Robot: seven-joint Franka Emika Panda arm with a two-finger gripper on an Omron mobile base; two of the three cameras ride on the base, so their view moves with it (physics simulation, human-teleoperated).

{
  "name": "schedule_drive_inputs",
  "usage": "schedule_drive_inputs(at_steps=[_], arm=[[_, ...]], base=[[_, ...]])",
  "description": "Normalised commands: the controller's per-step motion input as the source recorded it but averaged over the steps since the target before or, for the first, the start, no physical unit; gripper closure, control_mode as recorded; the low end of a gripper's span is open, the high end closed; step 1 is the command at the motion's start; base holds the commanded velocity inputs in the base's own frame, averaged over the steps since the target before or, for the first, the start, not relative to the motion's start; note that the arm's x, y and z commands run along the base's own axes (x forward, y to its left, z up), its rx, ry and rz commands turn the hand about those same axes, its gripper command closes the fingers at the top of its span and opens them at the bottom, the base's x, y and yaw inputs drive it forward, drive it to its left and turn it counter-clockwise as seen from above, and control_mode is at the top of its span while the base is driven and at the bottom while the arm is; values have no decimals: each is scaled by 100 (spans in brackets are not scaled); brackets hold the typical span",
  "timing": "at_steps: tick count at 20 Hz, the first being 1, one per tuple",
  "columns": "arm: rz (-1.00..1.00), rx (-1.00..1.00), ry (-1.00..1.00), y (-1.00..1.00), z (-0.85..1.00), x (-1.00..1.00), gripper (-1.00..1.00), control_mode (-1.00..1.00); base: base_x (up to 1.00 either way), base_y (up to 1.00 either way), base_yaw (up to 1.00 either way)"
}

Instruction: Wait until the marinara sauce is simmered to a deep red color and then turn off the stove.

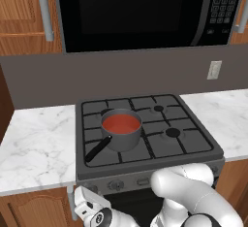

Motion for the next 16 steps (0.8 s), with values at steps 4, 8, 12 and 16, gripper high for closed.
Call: schedule_drive_inputs(at_steps=[4, 8, 12, 16], arm=[[0, 0, 0, 0, 0, 0, -100, -100], [0, 0, 0, 0, 0, 0, -100, -100], [0, 0, 0, 0, 0, 0, -100, -100], [0, 0, 0, 0, 0, 0, -100, -100]], base=[[0, 0, 0], [0, 0, 0], [0, 0, 0], [0, 0, 0]])
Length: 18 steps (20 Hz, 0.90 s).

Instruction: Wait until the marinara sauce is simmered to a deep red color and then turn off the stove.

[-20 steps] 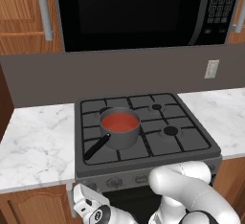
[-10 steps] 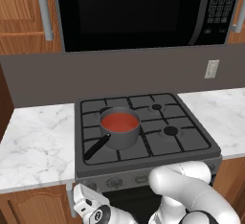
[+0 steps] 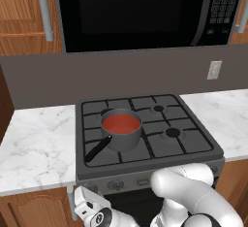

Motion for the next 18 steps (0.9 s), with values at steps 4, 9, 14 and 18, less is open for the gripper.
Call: schedule_drive_inputs(at_steps=[4, 9, 14, 18], arm=[[0, 0, 0, 0, 0, 0, -100, -100], [0, 0, 0, 0, 0, 0, -100, -100], [0, 0, 0, 0, 0, 0, -100, -100], [0, 0, 0, 0, 0, 0, -100, -100]], base=[[0, 0, 0], [0, 0, 0], [0, 0, 0], [0, 0, 0]])
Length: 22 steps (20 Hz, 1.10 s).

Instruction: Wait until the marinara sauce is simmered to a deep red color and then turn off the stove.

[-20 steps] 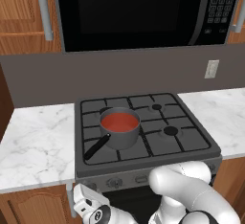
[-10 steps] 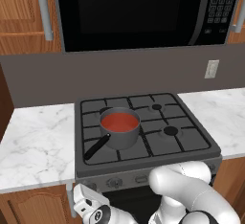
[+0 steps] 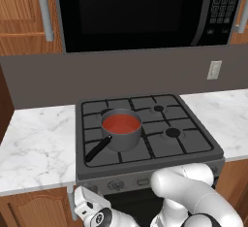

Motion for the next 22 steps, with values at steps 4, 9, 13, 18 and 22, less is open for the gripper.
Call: schedule_drive_inputs(at_steps=[4, 9, 13, 18, 22], arm=[[0, 0, 0, 0, 0, 0, -100, -100], [0, 0, 0, 0, 0, 0, -100, -100], [0, 0, 0, 0, 0, 0, -100, -100], [0, 0, 0, 0, 0, 0, -100, -100], [0, 0, 0, 0, 0, 0, -100, -100]], base=[[0, 0, 0], [0, 0, 0], [0, 0, 0], [0, 0, 0], [0, 0, 0]])
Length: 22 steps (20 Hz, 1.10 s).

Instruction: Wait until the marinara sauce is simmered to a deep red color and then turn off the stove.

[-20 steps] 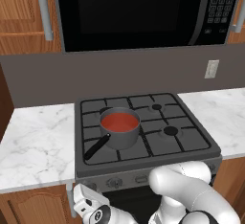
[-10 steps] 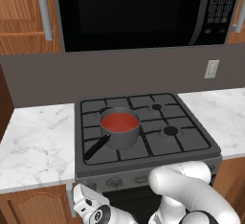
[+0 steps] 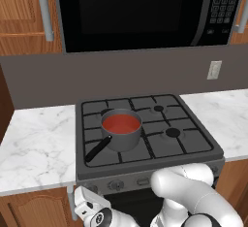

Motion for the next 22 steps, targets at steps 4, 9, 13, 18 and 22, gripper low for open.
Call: schedule_drive_inputs(at_steps=[4, 9, 13, 18, 22], arm=[[0, 0, 0, 0, 0, 0, -100, -100], [0, 0, 0, 0, 0, 0, -100, -100], [0, 0, 0, 0, 0, 0, -100, -100], [0, 0, 0, 0, 0, 0, -100, -100], [0, 0, 0, 0, 0, 0, -100, -100]], base=[[0, 0, 0], [0, 0, 0], [0, 0, 0], [0, 0, 0], [0, 0, 0]])
